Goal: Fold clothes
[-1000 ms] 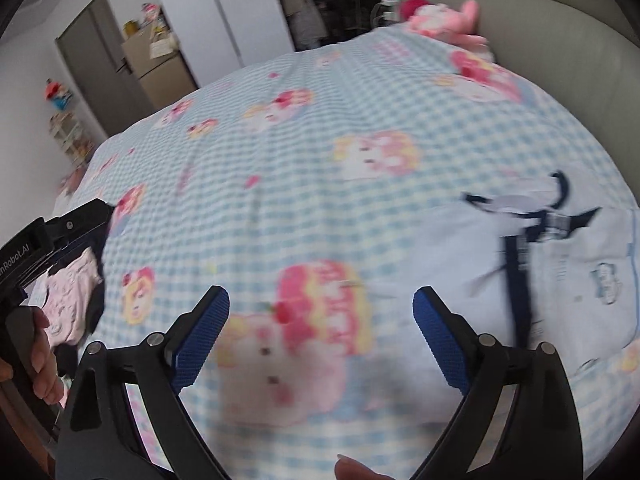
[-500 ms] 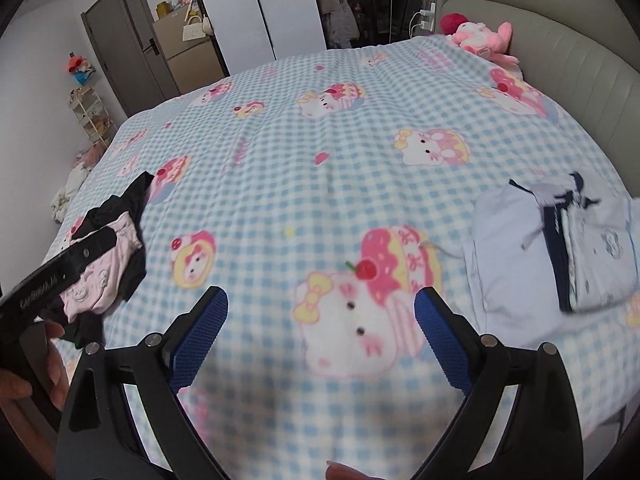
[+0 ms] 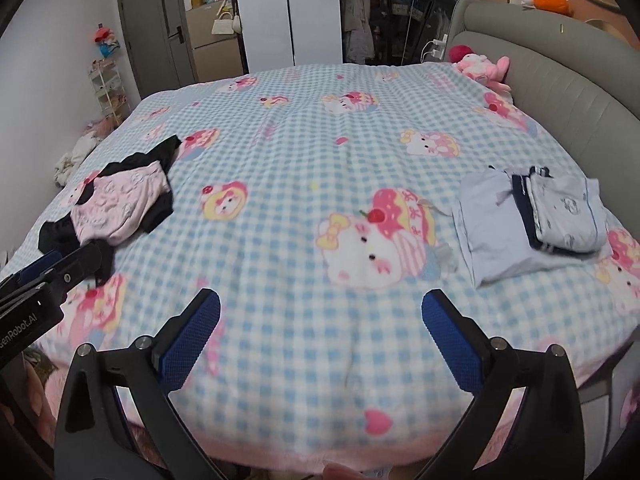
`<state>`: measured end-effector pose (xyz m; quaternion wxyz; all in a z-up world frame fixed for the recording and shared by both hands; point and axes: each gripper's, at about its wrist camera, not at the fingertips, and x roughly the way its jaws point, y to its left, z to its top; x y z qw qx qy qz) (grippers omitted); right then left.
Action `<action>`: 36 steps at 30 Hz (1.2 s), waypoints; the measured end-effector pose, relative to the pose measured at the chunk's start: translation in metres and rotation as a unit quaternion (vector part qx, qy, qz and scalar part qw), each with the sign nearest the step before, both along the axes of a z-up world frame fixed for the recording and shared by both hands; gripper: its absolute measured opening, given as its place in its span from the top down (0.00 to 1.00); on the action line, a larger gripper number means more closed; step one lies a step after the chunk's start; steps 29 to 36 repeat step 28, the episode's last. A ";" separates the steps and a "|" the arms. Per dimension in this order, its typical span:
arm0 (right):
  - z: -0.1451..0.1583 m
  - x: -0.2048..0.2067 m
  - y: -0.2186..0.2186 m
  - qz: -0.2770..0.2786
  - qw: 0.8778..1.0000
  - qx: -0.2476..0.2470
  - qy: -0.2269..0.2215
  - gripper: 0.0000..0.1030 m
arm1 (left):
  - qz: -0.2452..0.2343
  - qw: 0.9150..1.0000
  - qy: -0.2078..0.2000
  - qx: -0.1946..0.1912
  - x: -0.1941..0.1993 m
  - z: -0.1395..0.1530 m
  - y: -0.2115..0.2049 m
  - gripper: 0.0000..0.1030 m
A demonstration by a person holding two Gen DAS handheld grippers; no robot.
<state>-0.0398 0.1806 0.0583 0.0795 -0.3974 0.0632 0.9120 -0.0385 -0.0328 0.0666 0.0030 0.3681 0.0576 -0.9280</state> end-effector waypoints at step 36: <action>-0.041 0.054 -0.015 -0.021 0.999 -0.018 -0.026 0.01 | -0.024 0.999 -0.039 0.011 0.046 -0.045 0.024 0.17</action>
